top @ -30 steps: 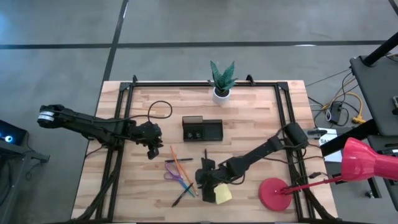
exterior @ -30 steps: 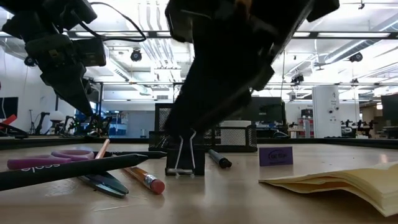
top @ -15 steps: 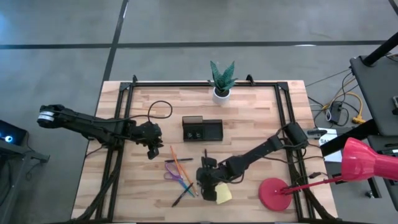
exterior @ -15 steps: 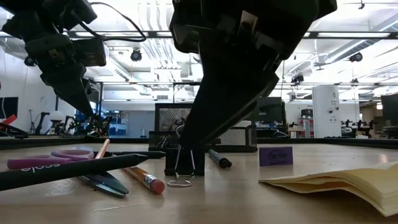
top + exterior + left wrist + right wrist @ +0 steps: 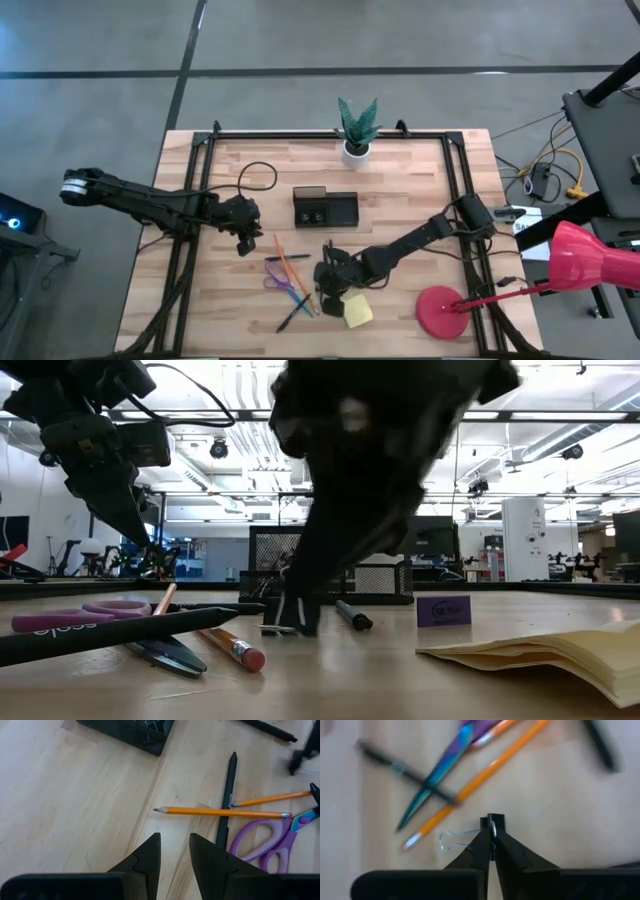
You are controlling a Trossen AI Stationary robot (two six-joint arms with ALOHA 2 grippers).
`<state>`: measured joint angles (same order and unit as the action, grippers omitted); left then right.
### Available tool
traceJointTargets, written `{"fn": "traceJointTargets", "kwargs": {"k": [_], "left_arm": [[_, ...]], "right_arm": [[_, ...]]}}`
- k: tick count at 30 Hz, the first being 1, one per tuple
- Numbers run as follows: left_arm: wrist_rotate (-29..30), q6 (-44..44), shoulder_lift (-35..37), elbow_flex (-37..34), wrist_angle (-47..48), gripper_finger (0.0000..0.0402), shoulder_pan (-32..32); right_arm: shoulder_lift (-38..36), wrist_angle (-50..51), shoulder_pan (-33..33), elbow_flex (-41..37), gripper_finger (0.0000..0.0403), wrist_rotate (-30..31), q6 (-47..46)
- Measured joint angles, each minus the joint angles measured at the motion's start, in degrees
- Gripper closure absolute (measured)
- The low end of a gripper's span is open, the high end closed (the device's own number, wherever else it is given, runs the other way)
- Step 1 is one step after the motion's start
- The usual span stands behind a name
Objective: Pick and place office supplies into organizer
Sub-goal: Put the binder clip into the desk organizer
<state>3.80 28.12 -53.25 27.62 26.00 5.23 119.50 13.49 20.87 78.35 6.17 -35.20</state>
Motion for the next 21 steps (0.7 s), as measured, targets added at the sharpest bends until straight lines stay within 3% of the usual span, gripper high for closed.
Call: {"fn": "traceJointTargets", "kwargs": {"k": [6, 11, 21], "left_arm": [[0.0, 0.0, 0.0, 0.0, 0.0, 0.0314, 0.0], [0.0, 0.0, 0.0, 0.0, 0.0, 0.0314, 0.0], [0.0, -0.2, 0.0, 0.0, 0.1, 0.0314, 0.0]], "right_arm": [[-3.3, 0.3, -5.8, 0.0, 0.0394, 12.8, -4.9], [-6.9, 7.4, -10.9, 0.0, 0.0394, 24.3, -10.3], [-6.1, 8.8, -17.7, 0.0, 0.0395, 18.5, -11.3]]}}
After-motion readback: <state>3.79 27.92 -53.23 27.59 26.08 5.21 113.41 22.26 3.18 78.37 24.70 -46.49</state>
